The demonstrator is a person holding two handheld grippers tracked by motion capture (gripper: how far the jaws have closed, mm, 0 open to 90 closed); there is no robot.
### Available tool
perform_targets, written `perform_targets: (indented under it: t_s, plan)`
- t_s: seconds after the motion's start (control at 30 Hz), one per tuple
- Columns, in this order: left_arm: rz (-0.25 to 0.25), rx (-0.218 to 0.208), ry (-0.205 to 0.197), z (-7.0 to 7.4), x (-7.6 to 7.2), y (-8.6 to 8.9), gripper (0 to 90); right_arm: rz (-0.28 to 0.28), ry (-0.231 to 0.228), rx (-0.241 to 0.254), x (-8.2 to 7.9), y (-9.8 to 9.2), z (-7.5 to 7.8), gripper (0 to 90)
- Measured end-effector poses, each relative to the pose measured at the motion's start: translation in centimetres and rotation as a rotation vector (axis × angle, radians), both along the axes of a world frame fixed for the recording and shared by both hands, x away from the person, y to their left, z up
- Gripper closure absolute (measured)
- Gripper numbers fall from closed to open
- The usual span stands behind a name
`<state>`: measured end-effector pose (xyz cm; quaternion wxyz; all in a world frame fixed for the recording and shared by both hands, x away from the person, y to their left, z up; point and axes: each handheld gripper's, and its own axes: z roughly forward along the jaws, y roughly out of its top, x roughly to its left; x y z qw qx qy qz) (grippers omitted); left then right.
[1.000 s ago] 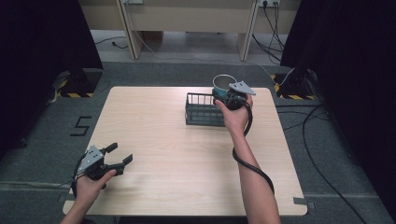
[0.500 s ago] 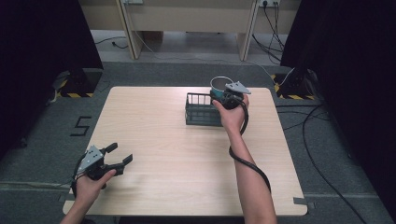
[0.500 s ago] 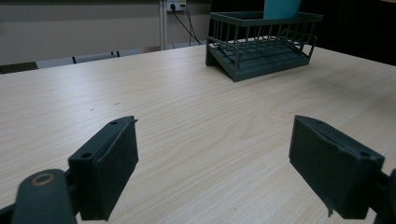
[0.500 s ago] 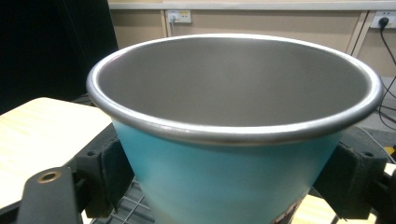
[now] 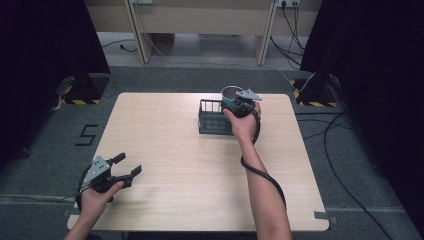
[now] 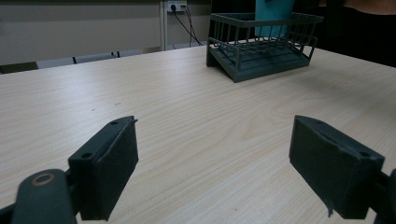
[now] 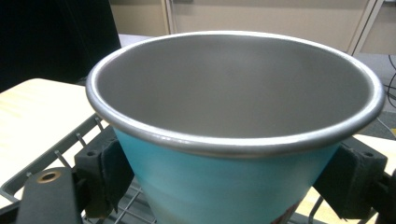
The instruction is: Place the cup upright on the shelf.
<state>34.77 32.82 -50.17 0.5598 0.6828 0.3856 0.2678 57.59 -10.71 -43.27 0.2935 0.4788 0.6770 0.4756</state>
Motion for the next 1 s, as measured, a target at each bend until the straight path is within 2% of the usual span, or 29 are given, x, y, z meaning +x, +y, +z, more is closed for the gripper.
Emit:
perform_targets:
  t_s: [0.2,0.27,0.53,1.0]
  plan:
    - [0.0,-0.001,0.0,0.0,0.0,0.0,14.9,0.002,0.022,-0.026,0.2,0.2,-0.4,17.2]
    - [-0.001,-0.001,0.0,0.0,0.0,0.0,14.8,0.009,0.045,-0.027,0.3,0.3,-0.6,17.1]
    - [0.0,-0.003,0.001,0.0,0.0,0.0,14.8,0.013,0.052,-0.035,0.3,0.5,-1.0,16.3]
    - [-0.002,0.0,0.002,0.0,0.0,-0.1,14.8,0.01,0.064,-0.007,-0.5,0.0,-0.8,15.1]
